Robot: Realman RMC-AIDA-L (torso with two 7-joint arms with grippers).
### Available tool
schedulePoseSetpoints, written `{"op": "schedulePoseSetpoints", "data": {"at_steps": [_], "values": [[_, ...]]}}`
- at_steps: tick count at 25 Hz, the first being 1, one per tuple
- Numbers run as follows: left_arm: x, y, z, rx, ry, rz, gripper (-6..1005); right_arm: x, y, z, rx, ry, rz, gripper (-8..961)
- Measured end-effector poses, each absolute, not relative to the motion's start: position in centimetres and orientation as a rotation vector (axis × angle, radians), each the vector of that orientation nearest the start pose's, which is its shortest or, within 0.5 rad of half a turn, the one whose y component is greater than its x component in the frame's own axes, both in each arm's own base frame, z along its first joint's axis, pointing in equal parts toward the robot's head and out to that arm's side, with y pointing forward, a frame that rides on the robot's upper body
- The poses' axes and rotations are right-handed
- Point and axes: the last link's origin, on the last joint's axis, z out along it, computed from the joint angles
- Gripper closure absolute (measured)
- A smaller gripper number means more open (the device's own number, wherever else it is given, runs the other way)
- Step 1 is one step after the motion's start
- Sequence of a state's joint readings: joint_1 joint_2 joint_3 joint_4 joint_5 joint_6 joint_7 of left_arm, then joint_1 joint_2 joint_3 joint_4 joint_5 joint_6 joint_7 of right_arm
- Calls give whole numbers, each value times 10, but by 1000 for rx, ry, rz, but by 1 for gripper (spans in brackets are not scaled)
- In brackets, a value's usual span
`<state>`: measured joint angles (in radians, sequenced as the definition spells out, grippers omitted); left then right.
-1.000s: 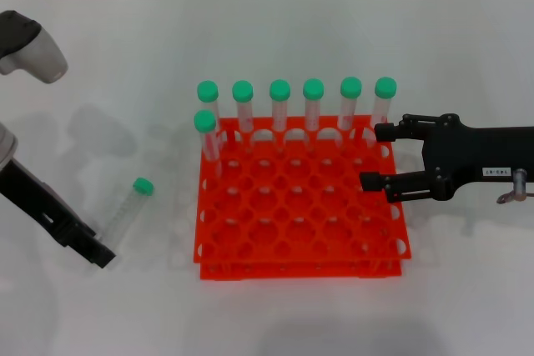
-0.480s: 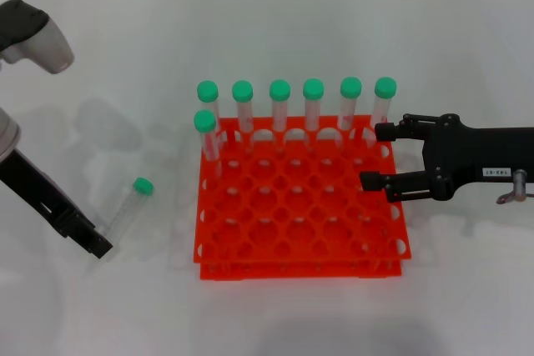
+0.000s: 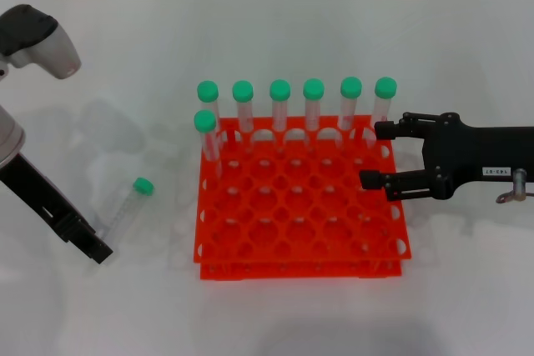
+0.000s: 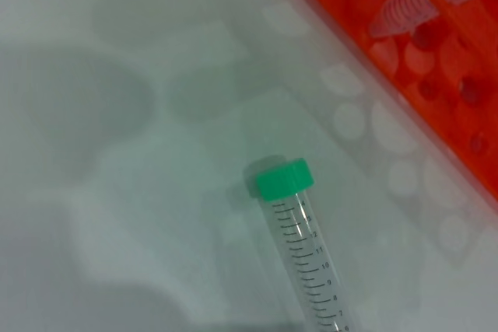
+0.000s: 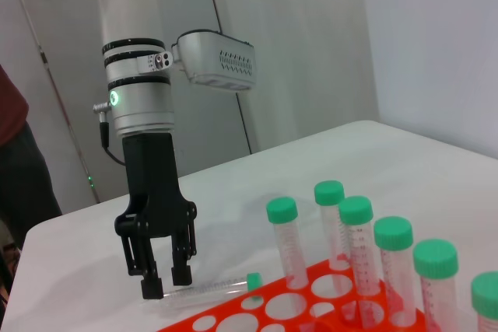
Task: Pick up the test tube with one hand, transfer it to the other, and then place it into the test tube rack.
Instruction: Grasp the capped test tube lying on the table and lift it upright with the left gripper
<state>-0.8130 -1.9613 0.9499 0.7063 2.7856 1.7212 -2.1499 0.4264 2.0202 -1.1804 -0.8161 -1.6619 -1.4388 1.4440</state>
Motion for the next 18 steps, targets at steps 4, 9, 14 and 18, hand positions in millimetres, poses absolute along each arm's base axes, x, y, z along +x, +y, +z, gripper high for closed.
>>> {"op": "schedulePoseSetpoints", "data": {"at_steps": [4,9,14,18], "values": [[-268,350,29,-2778,-1227,787,534,235,327,-7,-2822,459,663,96],[-269,350,29,-2774,-1226,792,540,235,326,-7,-2821,460,663,96],[-270,350,26,-2770,-1224,798,546,236,326,-7,-2821,461,663,95],[-267,352,25,-2775,-1214,796,549,236,326,-7,-2821,462,663,95]]}}
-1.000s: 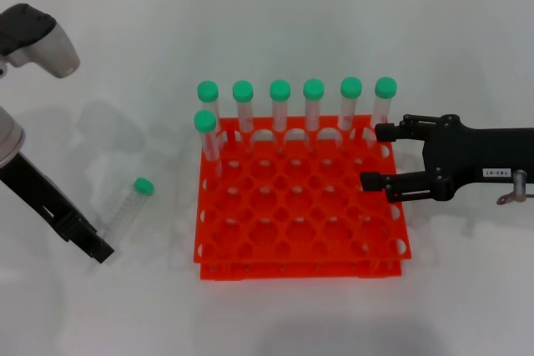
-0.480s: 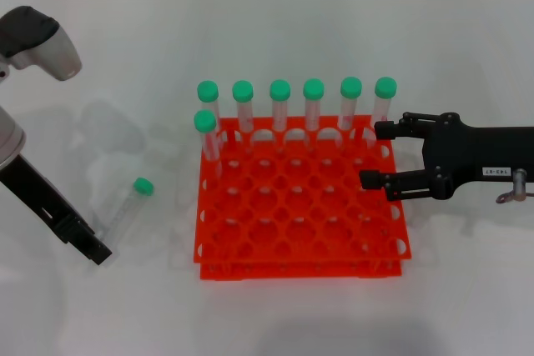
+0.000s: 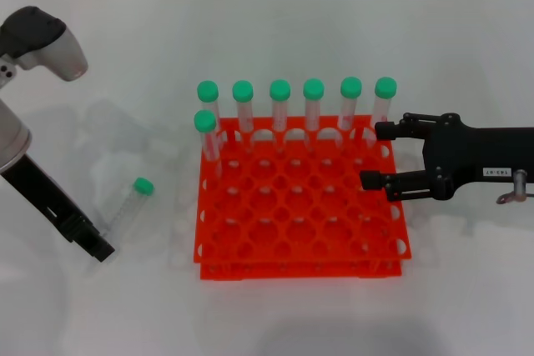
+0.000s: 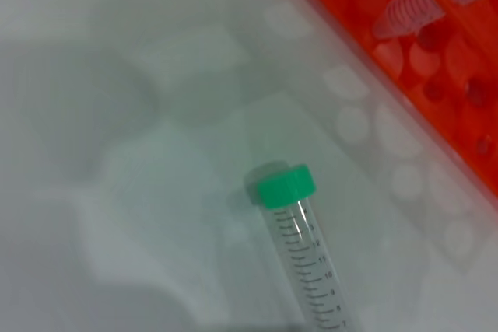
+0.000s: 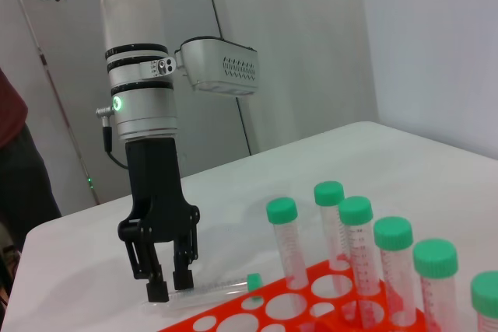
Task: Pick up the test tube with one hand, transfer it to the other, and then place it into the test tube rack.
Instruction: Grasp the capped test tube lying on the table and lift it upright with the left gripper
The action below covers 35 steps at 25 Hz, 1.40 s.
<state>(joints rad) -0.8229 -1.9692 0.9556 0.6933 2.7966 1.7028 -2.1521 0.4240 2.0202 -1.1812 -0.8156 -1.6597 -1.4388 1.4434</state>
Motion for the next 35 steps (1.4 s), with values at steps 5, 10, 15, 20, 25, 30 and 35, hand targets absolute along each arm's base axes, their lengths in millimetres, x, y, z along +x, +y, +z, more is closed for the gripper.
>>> {"op": "schedulePoseSetpoints", "data": {"at_steps": [5,10,15,20,25,30,35], "values": [[-265,353,24,-2778,-1206,795,557,236,326,-7,-2821,464,662,95],[-265,353,21,-2784,-1215,800,605,238,325,-7,-2819,469,661,95],[-265,352,20,-2785,-1216,806,617,238,325,-7,-2819,470,659,96],[-265,352,19,-2784,-1216,811,629,239,325,-7,-2819,470,658,96],[-266,352,19,-2783,-1218,815,642,239,325,-7,-2819,471,658,96],[-266,352,19,-2782,-1218,816,654,239,325,-7,-2819,471,658,96],[-266,352,19,-2772,-1224,815,666,239,325,-7,-2818,470,658,96]]}}
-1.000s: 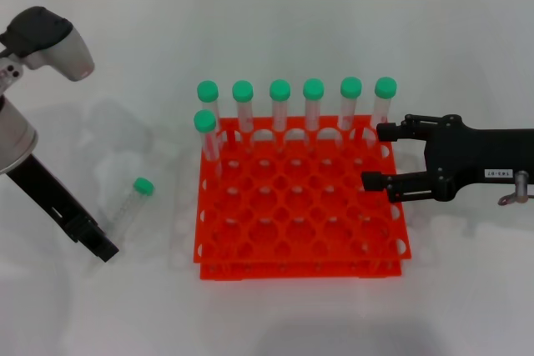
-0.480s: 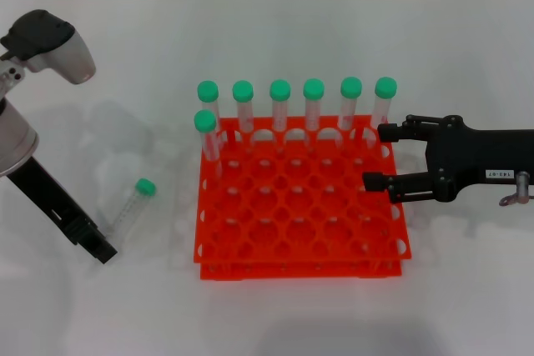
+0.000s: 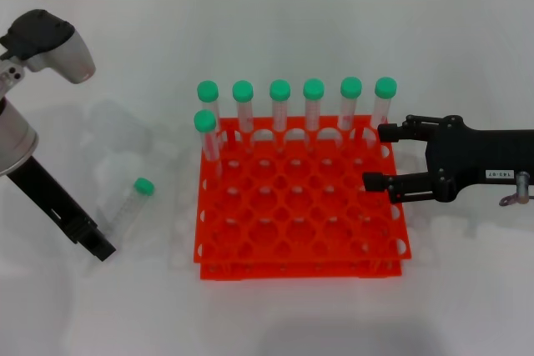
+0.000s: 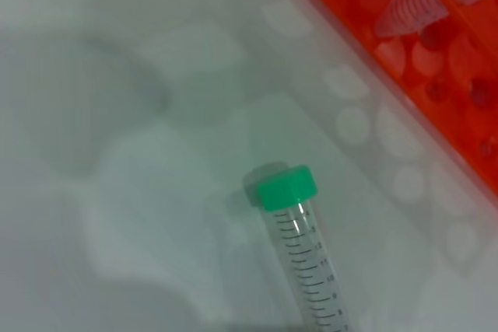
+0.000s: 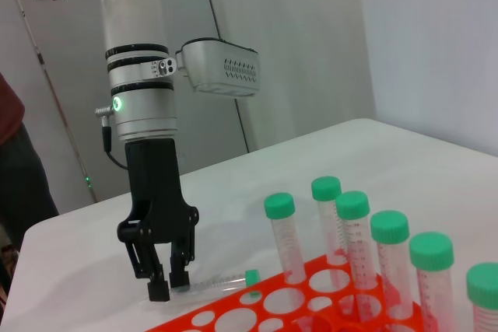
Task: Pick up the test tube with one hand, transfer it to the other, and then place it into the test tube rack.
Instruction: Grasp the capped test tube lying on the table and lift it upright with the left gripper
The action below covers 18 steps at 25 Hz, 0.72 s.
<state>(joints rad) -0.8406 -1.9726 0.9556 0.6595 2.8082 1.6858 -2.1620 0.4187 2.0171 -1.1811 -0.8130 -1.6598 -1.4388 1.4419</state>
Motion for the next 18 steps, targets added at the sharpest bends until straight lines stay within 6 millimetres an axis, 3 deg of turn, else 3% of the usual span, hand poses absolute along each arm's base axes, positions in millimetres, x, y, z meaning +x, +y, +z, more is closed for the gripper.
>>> {"op": "schedulePoseSetpoints", "data": {"at_steps": [18], "values": [[-264,357,21,-2734,-1233,842,728,239,325,-6,-2817,455,657,95]]}}
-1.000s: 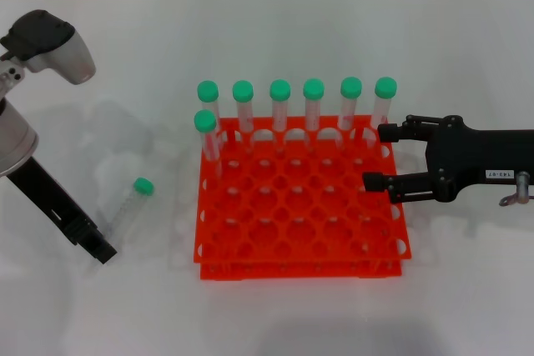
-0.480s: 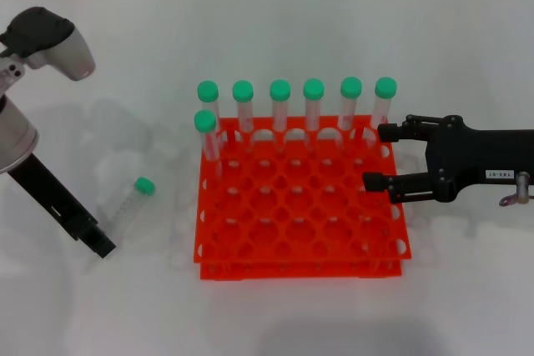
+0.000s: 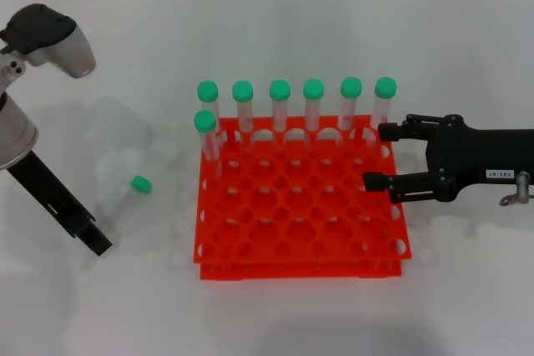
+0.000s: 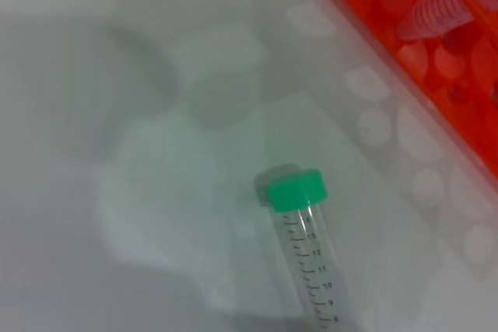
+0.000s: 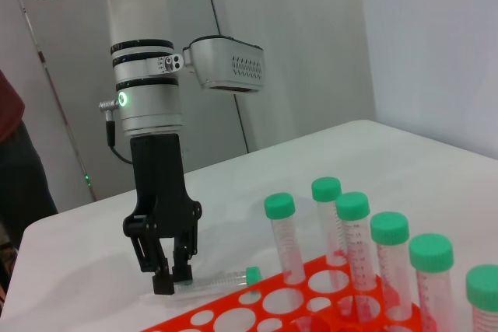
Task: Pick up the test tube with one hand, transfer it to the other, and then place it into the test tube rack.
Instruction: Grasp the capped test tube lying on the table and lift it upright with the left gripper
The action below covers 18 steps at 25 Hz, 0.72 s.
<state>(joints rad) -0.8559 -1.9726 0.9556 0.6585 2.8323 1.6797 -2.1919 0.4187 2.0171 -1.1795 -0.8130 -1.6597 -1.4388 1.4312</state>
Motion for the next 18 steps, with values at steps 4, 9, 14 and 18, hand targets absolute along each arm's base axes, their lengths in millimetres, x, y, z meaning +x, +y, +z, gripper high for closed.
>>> {"op": "schedulePoseSetpoints", "data": {"at_steps": [4,9,14,18], "values": [[-264,357,21,-2733,-1234,844,743,239,325,-6,-2817,454,657,95],[-265,357,21,-2729,-1234,841,762,239,325,-6,-2818,451,656,95],[-266,357,20,-2715,-1243,842,781,239,325,-6,-2818,451,659,96],[-268,356,20,-2712,-1250,857,790,239,325,-6,-2818,451,659,96]]}}
